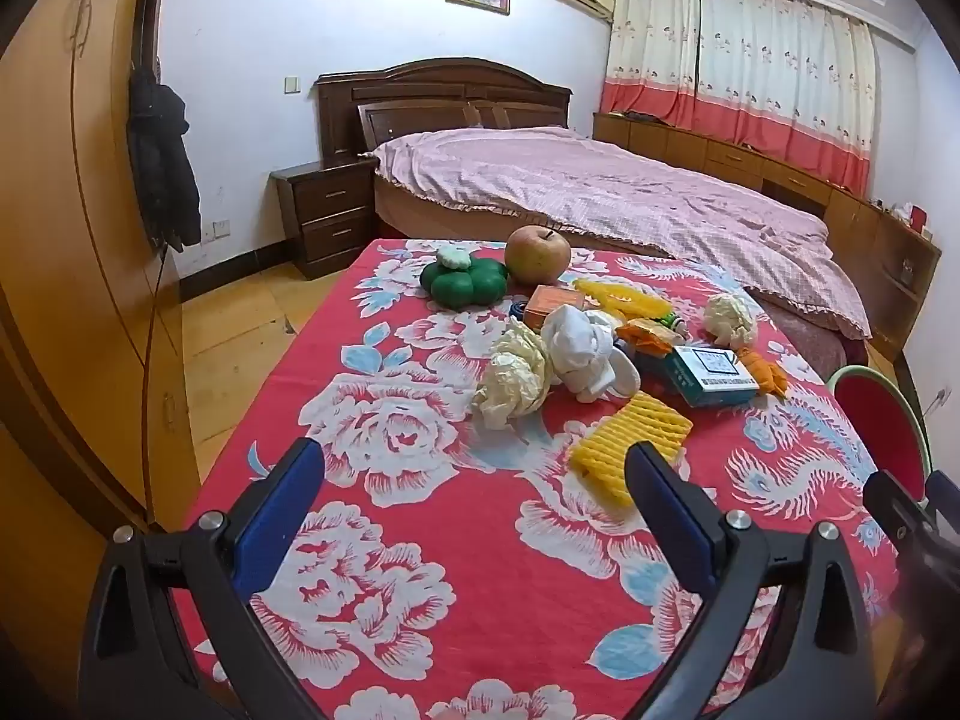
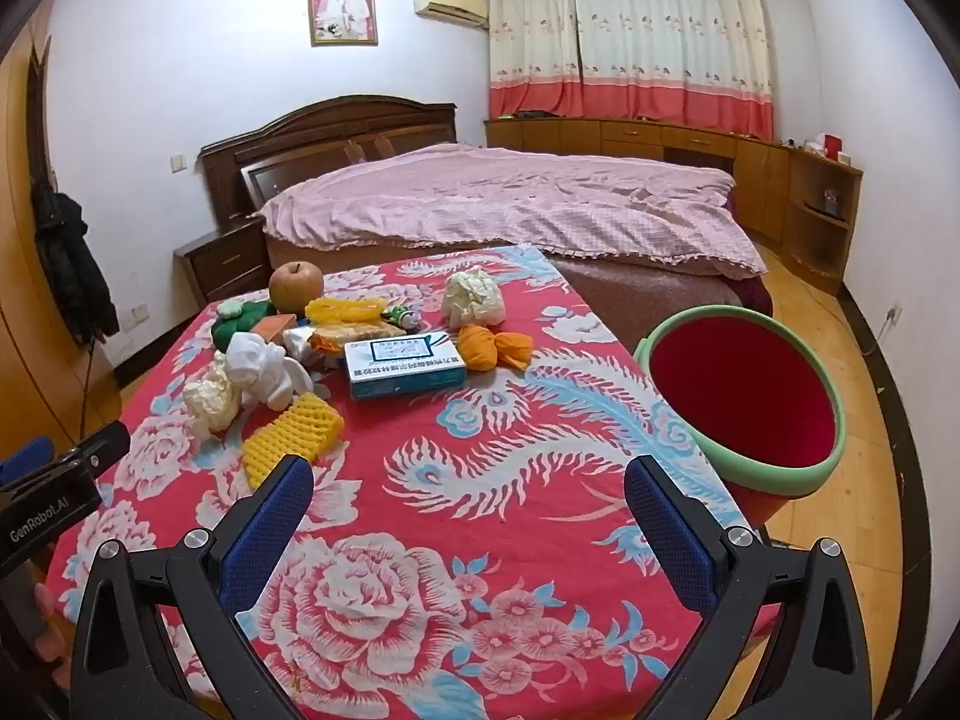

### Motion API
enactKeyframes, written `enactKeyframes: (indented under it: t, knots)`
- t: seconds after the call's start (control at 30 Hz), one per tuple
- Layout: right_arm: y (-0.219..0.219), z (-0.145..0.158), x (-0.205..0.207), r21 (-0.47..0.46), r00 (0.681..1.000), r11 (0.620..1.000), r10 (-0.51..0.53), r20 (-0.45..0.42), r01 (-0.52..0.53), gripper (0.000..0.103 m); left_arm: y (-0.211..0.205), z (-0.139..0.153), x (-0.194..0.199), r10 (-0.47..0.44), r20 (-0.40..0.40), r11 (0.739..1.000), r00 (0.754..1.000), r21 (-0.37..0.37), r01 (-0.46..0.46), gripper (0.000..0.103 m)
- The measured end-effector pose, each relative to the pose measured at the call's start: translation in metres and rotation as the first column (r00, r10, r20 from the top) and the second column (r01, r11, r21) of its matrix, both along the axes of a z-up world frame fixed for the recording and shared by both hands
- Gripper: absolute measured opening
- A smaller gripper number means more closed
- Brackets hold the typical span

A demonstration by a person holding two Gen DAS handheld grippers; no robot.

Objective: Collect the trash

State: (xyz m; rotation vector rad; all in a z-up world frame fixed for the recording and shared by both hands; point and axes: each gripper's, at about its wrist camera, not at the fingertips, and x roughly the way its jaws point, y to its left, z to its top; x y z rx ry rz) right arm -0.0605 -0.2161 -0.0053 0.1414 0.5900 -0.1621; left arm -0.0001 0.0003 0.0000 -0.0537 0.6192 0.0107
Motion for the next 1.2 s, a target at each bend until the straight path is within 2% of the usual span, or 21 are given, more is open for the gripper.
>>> enactKeyframes:
  t: [1.2]
  knots:
    - [0.0013,-0.0009,0.0001,-0.010,1.000,1.000,0.000,-0.001,0.000,0.103,0.0017,-0.0011,-0.0013,0.005,-0.007,1.000,1.000,0.016,-0.005,0.100]
